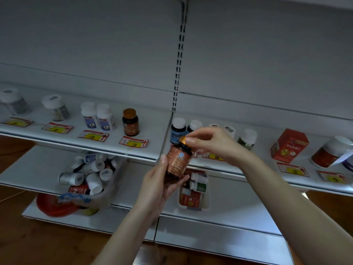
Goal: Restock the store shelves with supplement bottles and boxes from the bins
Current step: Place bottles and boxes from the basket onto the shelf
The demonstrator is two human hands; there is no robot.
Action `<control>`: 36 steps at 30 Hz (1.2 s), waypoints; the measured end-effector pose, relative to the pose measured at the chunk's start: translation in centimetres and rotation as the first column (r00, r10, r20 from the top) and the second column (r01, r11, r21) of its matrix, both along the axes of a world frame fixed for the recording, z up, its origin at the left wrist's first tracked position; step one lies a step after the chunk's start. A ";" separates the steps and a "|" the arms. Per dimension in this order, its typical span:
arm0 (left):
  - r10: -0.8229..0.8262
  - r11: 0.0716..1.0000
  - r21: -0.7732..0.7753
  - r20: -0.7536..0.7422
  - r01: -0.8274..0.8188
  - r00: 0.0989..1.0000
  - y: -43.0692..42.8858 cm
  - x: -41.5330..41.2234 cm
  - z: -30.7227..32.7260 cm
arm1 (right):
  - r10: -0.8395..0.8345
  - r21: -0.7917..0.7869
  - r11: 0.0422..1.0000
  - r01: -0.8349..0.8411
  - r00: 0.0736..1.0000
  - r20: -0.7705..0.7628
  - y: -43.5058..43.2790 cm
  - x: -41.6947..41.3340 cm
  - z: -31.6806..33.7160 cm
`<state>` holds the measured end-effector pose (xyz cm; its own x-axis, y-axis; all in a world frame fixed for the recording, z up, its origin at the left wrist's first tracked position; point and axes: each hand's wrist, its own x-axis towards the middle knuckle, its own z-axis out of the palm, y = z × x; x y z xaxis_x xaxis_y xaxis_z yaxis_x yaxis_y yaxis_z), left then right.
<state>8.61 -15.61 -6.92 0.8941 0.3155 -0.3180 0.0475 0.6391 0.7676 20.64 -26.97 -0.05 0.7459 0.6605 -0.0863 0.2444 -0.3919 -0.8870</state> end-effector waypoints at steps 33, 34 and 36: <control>0.405 -0.175 0.918 -0.261 0.355 0.876 14.0 4.5 -10.1 | 0.086 -0.225 0.974 0.028 0.872 0.482 17.6 8.0 -4.7; 0.406 -0.177 0.917 -0.262 0.357 0.875 14.0 4.5 -10.1 | 0.087 -0.218 0.976 0.025 0.869 0.487 17.7 8.0 -4.9; 0.409 -0.180 0.918 -0.257 0.353 0.876 14.0 4.5 -10.2 | 0.080 -0.205 0.978 0.027 0.866 0.493 17.9 8.1 -5.3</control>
